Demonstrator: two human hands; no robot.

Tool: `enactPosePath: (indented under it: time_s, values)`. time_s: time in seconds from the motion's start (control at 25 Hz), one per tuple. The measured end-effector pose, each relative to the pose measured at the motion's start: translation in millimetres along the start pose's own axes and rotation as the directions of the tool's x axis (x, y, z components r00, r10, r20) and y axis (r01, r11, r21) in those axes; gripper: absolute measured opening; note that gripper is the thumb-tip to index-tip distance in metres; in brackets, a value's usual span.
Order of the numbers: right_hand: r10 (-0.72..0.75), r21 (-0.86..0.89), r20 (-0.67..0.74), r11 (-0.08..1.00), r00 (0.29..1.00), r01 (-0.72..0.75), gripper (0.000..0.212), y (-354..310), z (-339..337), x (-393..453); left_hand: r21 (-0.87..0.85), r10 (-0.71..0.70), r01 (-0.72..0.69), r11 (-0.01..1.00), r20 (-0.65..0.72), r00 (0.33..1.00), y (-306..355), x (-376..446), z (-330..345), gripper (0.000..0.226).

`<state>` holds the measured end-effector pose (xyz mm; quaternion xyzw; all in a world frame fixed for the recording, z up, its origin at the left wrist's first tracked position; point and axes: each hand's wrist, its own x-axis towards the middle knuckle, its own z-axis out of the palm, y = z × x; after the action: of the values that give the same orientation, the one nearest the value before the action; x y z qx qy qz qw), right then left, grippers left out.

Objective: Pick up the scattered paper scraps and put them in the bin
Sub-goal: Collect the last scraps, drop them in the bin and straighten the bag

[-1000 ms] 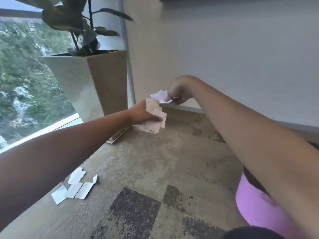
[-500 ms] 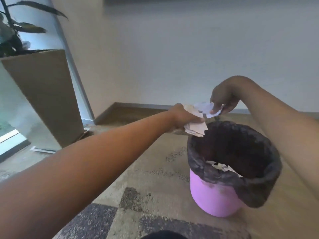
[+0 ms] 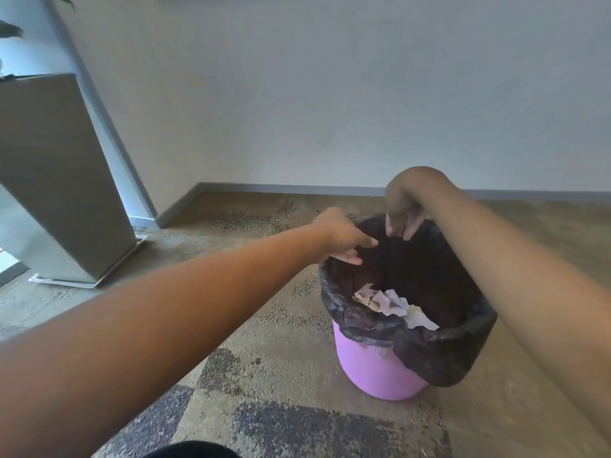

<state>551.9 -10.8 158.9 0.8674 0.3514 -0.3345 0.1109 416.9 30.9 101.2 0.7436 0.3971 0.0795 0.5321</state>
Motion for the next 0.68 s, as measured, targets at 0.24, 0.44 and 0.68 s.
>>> enactPosePath:
  time_s: [0.24,0.44,0.68]
  values:
    - [-0.115,0.037,-0.12,0.992,0.986,0.121,0.031,-22.3,-0.1,9.4,0.178,0.089,-0.063,0.982,-0.142,0.986,-22.4,2.6,-49.3,0.008]
    - [-0.185,-0.071,-0.286,0.983,0.94,0.172,0.024,-63.2,0.9,12.7,0.248,0.081,-0.029,0.968,-0.202,0.976,-47.8,13.2,-108.1,0.024]
    - [-0.277,-0.002,-0.331,0.956,0.902,0.293,0.023,-163.2,3.8,20.7,0.481,-0.188,0.175,0.859,-0.022,0.982,-99.3,-7.2,-226.7,0.039]
